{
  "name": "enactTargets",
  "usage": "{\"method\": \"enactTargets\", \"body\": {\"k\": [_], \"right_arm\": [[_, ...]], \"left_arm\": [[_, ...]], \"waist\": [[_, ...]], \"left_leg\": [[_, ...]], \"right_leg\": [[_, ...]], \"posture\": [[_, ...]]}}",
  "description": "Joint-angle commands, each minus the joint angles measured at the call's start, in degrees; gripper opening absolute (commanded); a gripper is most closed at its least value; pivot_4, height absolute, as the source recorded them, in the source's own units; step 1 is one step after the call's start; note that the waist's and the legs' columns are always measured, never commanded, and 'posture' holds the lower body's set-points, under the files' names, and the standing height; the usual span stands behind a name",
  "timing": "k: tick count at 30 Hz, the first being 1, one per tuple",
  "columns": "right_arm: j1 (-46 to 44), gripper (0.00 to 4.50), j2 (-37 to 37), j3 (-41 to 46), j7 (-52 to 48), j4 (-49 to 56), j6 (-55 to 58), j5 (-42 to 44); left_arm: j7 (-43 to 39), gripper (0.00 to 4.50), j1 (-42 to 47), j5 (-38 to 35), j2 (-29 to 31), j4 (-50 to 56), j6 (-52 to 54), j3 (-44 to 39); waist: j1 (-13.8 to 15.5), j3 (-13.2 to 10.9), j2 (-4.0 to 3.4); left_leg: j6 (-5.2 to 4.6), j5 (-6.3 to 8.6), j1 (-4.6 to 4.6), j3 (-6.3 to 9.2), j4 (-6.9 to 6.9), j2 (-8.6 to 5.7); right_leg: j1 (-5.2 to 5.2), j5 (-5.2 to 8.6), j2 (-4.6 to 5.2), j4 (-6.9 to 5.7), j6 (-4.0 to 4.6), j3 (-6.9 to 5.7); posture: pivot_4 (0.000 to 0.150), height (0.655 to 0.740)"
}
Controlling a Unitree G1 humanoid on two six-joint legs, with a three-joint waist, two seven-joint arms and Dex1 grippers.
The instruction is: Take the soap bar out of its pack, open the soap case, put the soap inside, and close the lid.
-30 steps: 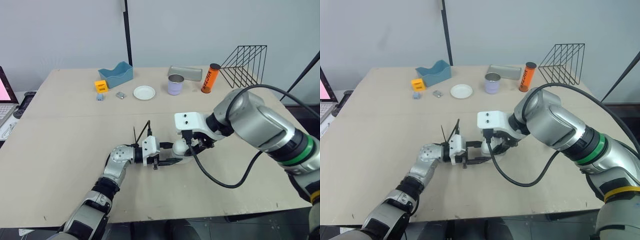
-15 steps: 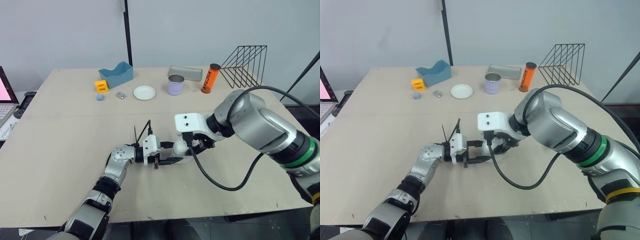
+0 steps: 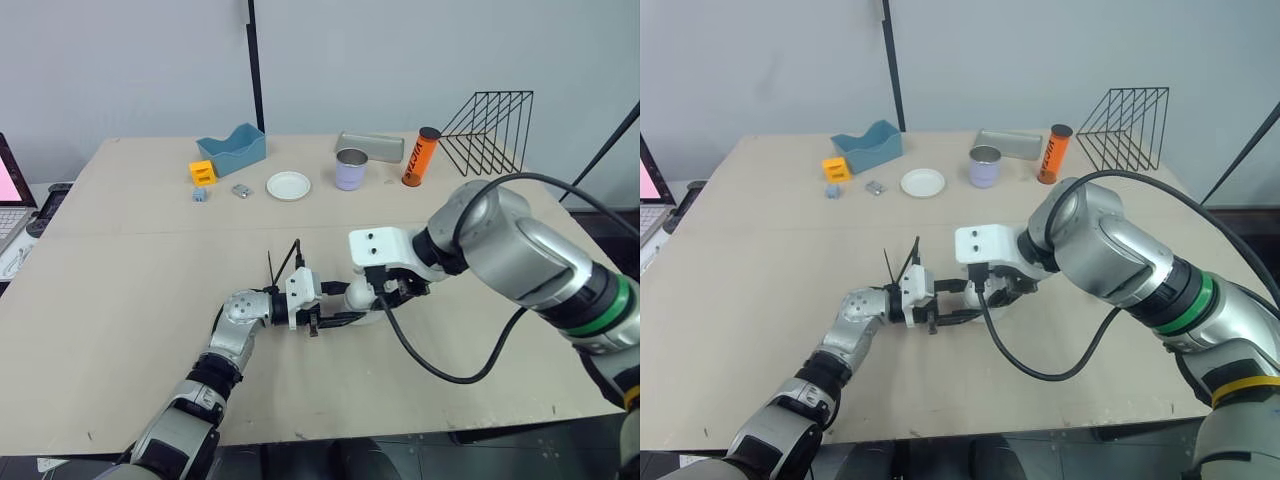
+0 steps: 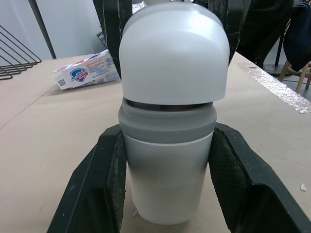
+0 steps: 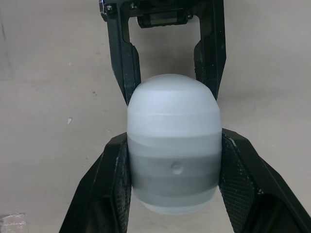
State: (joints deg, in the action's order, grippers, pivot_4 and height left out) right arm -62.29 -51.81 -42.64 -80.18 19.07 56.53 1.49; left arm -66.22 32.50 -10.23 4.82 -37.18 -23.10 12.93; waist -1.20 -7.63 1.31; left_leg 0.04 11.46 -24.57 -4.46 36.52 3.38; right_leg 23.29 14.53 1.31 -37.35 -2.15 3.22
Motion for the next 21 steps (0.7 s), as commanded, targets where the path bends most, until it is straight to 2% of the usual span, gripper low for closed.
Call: {"method": "enactTargets", "body": {"k": [1,21], "right_arm": [[0.96,1.88,0.09,-1.21,-1.03,0.63,-0.04,-0.35],[0.67,1.88,2.16,-1.26,-0.66,-3.09,-1.21,-3.95]], "left_arm": [[1.82,1.88,1.56,-1.42,-0.03,0.82,0.08,-2.37],[1.61,1.88,1.43,-1.35,0.27,0.86,0.39,-2.13]], "waist": [[0.00,0.00,0.00],[-0.03,0.01,0.01]], "left_leg": [[0.00,0.00,0.00,0.00,0.00,0.00],[0.00,0.00,0.03,-0.03,0.00,0.06]], "right_leg": [[0.00,0.00,0.00,0.00,0.00,0.00],[0.00,-0.03,-0.03,0.00,0.06,-0.03]], "posture": [[0.150,0.7393],[0.150,0.7393]]}}
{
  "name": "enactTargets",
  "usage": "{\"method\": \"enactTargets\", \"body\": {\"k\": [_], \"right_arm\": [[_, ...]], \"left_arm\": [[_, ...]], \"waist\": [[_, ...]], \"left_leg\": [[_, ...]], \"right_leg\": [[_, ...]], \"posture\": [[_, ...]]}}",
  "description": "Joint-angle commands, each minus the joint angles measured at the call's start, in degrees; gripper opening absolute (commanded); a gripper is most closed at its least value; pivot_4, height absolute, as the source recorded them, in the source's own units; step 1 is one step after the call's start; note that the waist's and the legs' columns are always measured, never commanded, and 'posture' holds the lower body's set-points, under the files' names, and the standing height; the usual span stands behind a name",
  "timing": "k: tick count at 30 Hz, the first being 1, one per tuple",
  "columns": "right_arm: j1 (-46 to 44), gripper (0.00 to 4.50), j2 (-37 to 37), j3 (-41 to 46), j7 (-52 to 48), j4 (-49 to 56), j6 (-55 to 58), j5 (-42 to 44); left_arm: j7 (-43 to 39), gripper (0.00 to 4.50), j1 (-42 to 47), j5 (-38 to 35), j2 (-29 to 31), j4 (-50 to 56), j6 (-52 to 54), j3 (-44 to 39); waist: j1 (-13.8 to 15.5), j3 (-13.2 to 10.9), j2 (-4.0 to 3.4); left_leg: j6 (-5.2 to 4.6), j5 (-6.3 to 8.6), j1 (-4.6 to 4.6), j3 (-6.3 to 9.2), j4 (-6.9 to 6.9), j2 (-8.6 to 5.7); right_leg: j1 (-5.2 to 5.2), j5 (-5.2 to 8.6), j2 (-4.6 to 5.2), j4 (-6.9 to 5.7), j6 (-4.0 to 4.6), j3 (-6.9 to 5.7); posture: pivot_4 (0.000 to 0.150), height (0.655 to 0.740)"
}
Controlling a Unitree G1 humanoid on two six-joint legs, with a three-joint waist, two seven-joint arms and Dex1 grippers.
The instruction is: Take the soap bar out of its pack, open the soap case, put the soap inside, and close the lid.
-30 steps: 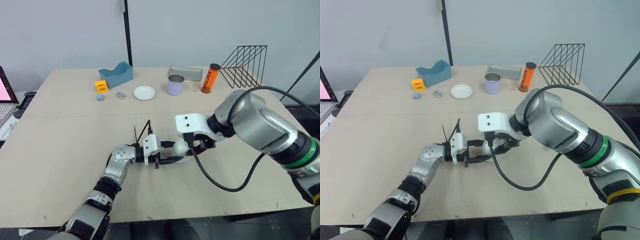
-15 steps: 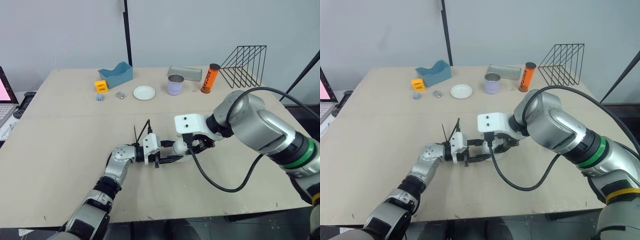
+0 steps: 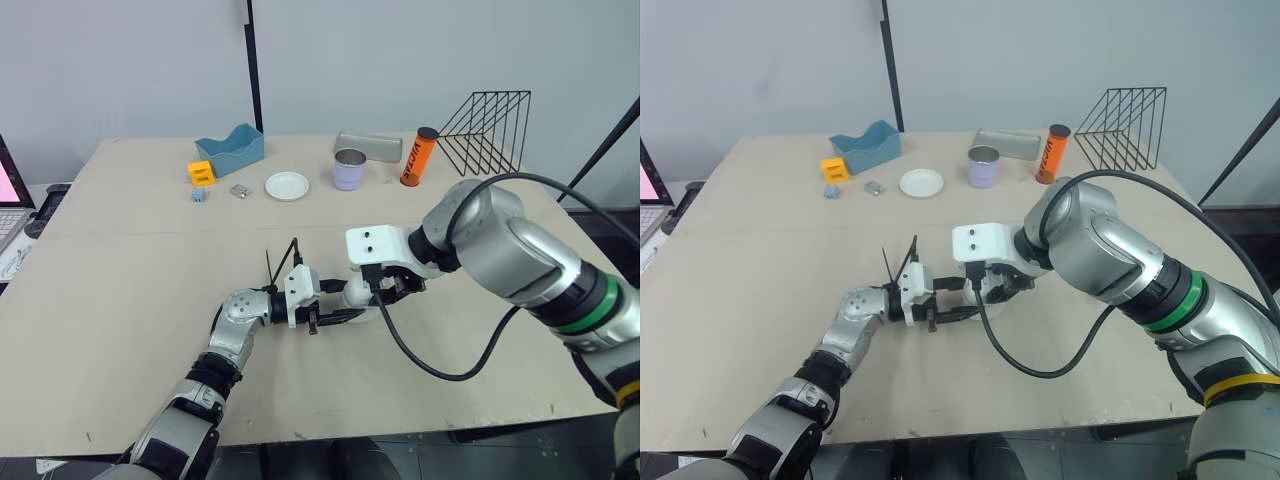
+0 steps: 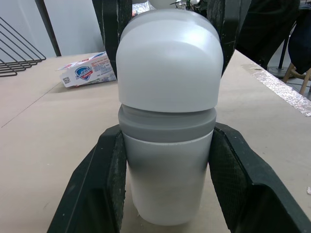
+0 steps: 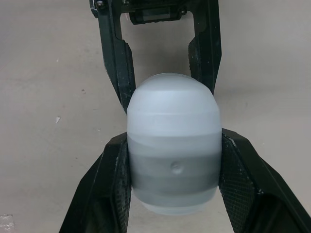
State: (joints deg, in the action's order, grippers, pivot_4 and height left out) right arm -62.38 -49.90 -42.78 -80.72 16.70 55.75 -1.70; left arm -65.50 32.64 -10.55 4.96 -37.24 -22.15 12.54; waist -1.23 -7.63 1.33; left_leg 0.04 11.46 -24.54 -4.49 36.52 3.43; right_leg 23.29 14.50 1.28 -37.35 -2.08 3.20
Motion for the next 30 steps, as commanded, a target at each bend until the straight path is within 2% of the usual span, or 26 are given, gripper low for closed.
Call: {"method": "enactTargets", "body": {"k": [1,24,26,27,28,29,30], "right_arm": [[0.82,1.88,0.28,-1.17,0.02,-0.98,-0.69,-1.15],[0.95,1.88,1.33,-0.45,0.22,-3.01,-1.22,-3.03],[0.90,2.92,1.25,-0.33,0.02,-3.05,-1.54,-2.98],[0.86,3.10,1.28,-0.27,0.05,-3.17,-1.54,-3.03],[0.81,3.70,1.34,-0.28,0.15,-3.37,-1.65,-3.16],[0.80,3.83,1.44,-0.28,0.28,-3.62,-1.70,-3.29],[0.80,4.16,1.53,-0.28,0.33,-3.85,-1.78,-3.44]], "left_arm": [[0.80,1.88,1.19,-1.04,0.18,1.02,-0.51,-1.71],[0.63,1.88,0.19,-1.20,0.03,1.81,-0.19,-1.25],[0.60,1.88,0.16,-1.26,0.05,1.87,-0.11,-1.22],[0.60,1.88,0.15,-1.29,0.07,1.89,-0.08,-1.18],[0.58,1.88,0.12,-1.31,0.09,1.90,-0.10,-1.16],[0.54,1.88,0.11,-1.32,0.10,1.91,-0.11,-1.12],[0.52,1.88,0.10,-1.33,0.10,1.91,-0.12,-1.10]], "waist": [[0.00,0.00,0.00],[0.00,0.01,0.01],[0.00,0.01,0.01],[-0.01,0.01,0.02],[0.00,0.01,0.02],[0.01,0.00,0.00],[0.01,0.00,0.00]], "left_leg": [[0.00,0.00,0.00,0.00,0.00,0.00],[0.00,0.00,0.01,0.00,0.00,0.02],[0.00,0.00,0.01,0.00,0.00,0.02],[0.00,0.00,0.01,-0.01,0.00,0.02],[0.00,0.00,0.00,-0.01,0.00,0.02],[0.00,0.00,0.00,-0.01,0.00,0.02],[0.00,0.00,-0.03,-0.02,0.00,0.00]], "right_leg": [[0.00,0.00,0.00,0.00,0.00,0.00],[0.00,0.00,-0.01,0.00,0.02,-0.02],[0.00,0.00,-0.01,0.00,0.03,-0.02],[0.00,0.00,-0.01,0.00,0.03,-0.02],[0.00,0.00,-0.01,0.00,0.03,-0.03],[0.00,0.00,-0.01,0.00,0.03,-0.02],[0.04,0.00,0.01,0.00,0.02,-0.01]], "posture": [[0.150,0.7393],[0.150,0.7393],[0.150,0.7393],[0.150,0.7393],[0.150,0.7393],[0.150,0.7393],[0.150,0.7393]]}}
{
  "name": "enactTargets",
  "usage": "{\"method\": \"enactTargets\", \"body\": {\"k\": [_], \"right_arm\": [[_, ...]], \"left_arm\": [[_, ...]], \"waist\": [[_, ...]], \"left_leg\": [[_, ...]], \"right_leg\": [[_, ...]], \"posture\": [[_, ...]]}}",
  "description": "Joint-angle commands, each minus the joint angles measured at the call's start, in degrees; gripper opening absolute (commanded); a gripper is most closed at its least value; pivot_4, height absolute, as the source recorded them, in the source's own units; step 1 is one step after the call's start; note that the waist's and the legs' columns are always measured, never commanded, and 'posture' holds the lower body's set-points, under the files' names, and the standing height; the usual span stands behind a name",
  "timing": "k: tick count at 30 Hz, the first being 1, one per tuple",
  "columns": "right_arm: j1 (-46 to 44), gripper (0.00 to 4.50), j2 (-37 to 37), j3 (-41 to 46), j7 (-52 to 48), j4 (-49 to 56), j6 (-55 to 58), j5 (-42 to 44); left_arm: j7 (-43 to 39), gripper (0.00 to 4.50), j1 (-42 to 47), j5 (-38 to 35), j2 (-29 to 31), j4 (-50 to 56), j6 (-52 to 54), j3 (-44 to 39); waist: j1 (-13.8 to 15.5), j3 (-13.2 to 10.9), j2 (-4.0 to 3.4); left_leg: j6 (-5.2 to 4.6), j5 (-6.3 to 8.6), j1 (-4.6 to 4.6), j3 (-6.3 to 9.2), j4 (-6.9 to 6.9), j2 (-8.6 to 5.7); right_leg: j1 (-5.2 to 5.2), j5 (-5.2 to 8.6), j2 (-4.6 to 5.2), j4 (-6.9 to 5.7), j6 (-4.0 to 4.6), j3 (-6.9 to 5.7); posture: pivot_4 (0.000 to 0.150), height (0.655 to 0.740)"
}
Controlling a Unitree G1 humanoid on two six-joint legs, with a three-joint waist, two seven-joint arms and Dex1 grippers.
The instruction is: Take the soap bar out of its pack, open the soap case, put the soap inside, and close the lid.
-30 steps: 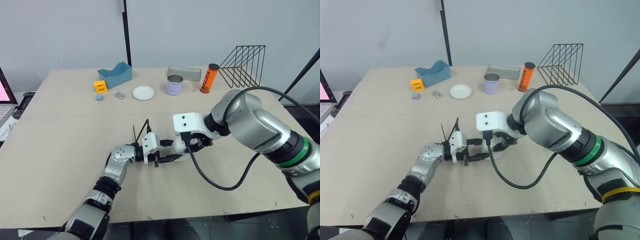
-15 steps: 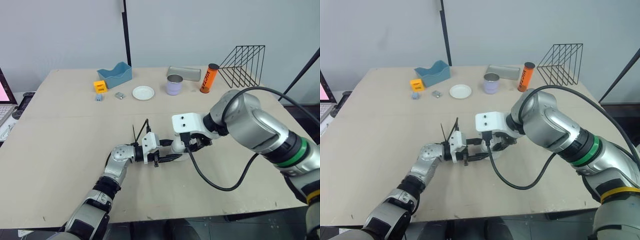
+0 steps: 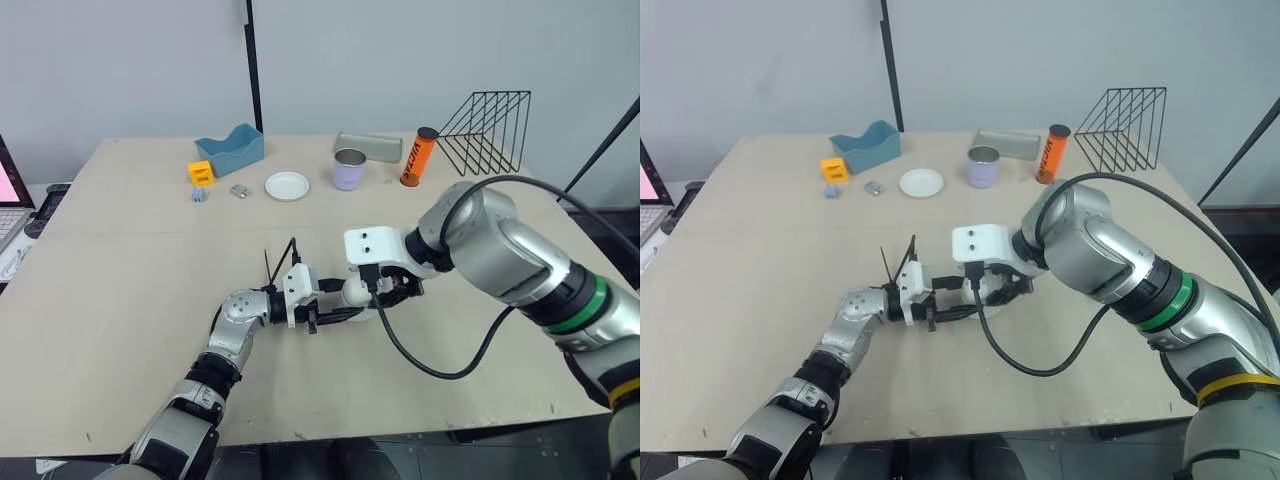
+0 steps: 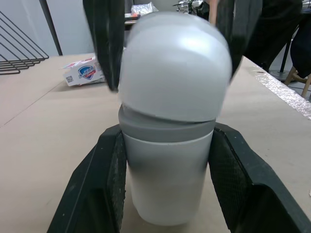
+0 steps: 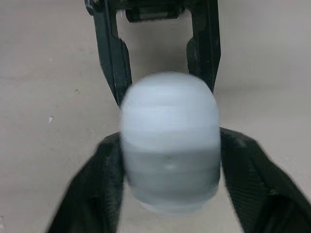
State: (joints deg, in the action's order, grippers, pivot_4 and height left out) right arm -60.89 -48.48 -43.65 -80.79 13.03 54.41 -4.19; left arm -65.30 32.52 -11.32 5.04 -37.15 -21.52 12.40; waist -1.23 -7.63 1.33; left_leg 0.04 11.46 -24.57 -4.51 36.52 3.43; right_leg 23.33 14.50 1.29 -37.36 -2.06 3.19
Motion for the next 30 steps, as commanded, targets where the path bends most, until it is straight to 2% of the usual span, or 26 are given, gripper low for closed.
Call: {"method": "enactTargets", "body": {"k": [1,12,21,30], "right_arm": [[-0.68,4.36,0.22,0.57,0.50,-0.39,-0.50,-1.08],[-1.22,4.36,-0.17,1.98,-0.04,0.42,0.50,-0.13],[0.27,4.36,-3.31,2.98,-1.76,7.32,2.08,1.83],[-0.12,4.36,-4.86,3.87,-0.82,5.59,1.90,1.39]], "left_arm": [[0.30,1.88,0.23,-0.60,0.03,1.81,-0.74,-0.98],[0.16,1.88,0.11,-0.64,0.12,1.84,-0.70,-0.94],[-0.25,1.88,0.01,-0.56,0.38,1.76,-0.59,-0.79],[-0.56,1.88,0.33,-0.85,0.66,1.93,-0.26,-1.00]], "waist": [[-0.01,0.00,0.00],[-0.01,0.00,0.00],[-0.01,0.00,0.00],[0.00,0.00,0.00]], "left_leg": [[0.00,0.00,-0.01,-0.01,0.00,0.00],[0.00,0.00,-0.01,0.01,-0.01,0.00],[0.01,0.00,-0.01,0.02,-0.01,0.01],[0.01,0.00,0.00,0.02,-0.01,0.01]], "right_leg": [[0.02,0.00,0.00,-0.01,0.00,0.02],[0.02,0.01,-0.02,-0.01,0.00,-0.01],[0.01,0.02,-0.02,-0.01,0.01,-0.02],[0.02,0.02,-0.01,-0.01,0.02,-0.02]], "posture": [[0.150,0.7393],[0.150,0.7393],[0.150,0.7393],[0.150,0.7393]]}}
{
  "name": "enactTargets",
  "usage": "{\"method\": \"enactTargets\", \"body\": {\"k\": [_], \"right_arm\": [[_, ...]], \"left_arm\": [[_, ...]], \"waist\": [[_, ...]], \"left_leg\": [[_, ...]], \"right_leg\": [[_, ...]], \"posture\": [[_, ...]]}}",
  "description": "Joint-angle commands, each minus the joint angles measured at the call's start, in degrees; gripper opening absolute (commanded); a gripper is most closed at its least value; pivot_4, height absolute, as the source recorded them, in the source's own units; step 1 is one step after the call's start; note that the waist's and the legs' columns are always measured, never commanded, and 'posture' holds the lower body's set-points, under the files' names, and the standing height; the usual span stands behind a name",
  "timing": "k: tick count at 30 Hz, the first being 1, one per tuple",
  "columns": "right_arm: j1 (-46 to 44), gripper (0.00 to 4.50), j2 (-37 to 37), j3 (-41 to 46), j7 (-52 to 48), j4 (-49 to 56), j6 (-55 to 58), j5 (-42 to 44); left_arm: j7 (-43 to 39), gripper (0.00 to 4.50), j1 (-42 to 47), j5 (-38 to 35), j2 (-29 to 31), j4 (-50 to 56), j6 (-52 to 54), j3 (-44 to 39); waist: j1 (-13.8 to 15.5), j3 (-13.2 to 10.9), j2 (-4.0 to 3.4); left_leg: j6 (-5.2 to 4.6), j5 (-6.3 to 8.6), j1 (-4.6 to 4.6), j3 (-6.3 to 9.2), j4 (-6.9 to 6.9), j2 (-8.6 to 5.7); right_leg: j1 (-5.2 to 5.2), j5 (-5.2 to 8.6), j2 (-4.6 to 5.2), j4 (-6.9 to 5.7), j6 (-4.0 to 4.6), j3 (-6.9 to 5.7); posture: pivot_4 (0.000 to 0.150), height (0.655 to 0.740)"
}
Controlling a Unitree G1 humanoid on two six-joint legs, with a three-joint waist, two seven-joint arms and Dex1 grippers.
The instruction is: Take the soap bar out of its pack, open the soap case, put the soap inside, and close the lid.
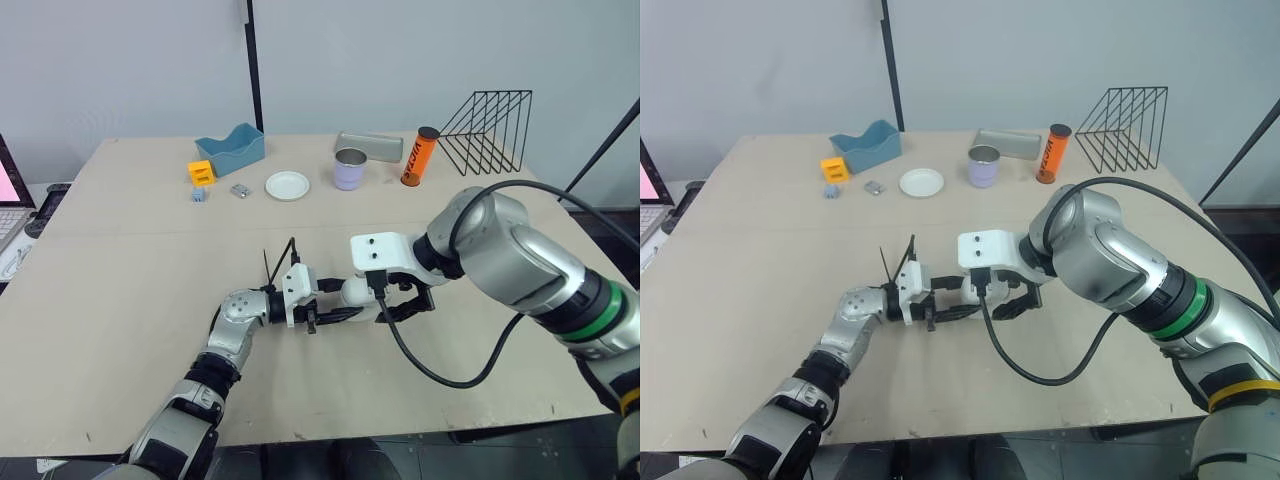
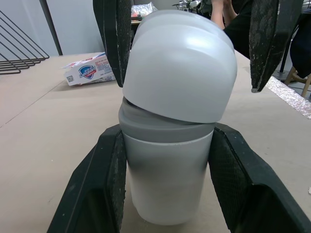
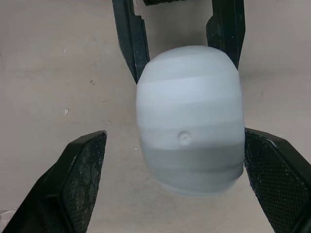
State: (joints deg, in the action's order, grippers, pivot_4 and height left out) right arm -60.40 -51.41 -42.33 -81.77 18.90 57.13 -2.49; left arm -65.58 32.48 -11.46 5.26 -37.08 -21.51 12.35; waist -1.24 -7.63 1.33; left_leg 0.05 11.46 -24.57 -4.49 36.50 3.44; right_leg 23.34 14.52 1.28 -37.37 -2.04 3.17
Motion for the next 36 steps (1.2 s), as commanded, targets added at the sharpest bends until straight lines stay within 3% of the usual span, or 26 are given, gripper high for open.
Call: {"method": "enactTargets", "body": {"k": [1,19,26,28,32,36], "right_arm": [[-0.41,4.36,-2.30,2.58,0.37,-0.94,-1.13,-0.56],[1.31,4.36,-10.24,8.85,1.15,-13.39,-9.07,-3.51],[-1.02,2.23,-10.33,14.80,-1.60,-11.55,-7.96,0.13],[-2.11,1.35,-9.83,16.35,-2.22,-10.03,-6.70,1.57],[-3.50,0.14,-8.35,19.23,-4.12,-4.81,-2.34,6.83],[-3.98,0.14,-6.97,21.35,-5.30,0.19,1.35,12.41]], "left_arm": [[-0.35,1.88,0.34,-0.76,0.48,1.94,-0.17,-0.95],[-1.30,1.88,-0.10,-0.94,0.80,2.77,0.71,-0.76],[-1.57,1.88,0.00,-0.87,0.71,2.65,0.90,-0.76],[-1.65,1.88,0.14,-0.81,0.66,2.48,0.94,-0.72],[-1.68,1.88,0.35,-0.67,0.64,2.23,0.91,-0.72],[-1.67,1.88,0.37,-0.53,0.70,2.26,1.02,-0.71]], "waist": [[0.01,0.00,0.00],[0.04,0.00,0.00],[-0.01,-0.01,-0.02],[-0.01,-0.01,-0.03],[0.00,-0.01,-0.03],[0.00,-0.01,-0.03]], "left_leg": [[0.00,0.00,0.00,0.00,0.00,0.00],[0.00,0.00,0.00,-0.01,-0.01,-0.02],[0.00,0.00,0.03,0.00,-0.05,-0.01],[0.00,0.00,0.02,-0.01,-0.05,-0.02],[0.00,0.00,0.02,0.00,-0.05,-0.02],[0.01,0.00,0.02,0.01,-0.05,-0.02]], "right_leg": [[0.00,0.00,0.00,0.00,0.00,0.00],[0.00,0.02,0.01,0.00,0.00,0.00],[0.00,0.02,-0.01,0.00,0.00,0.02],[0.00,0.02,0.00,0.00,-0.01,0.04],[0.00,0.03,0.00,0.01,-0.01,0.03],[-0.01,0.03,0.01,0.01,-0.01,0.03]], "posture": [[0.150,0.7393],[0.150,0.7393],[0.150,0.7393],[0.150,0.7393],[0.150,0.7393],[0.150,0.7393]]}}
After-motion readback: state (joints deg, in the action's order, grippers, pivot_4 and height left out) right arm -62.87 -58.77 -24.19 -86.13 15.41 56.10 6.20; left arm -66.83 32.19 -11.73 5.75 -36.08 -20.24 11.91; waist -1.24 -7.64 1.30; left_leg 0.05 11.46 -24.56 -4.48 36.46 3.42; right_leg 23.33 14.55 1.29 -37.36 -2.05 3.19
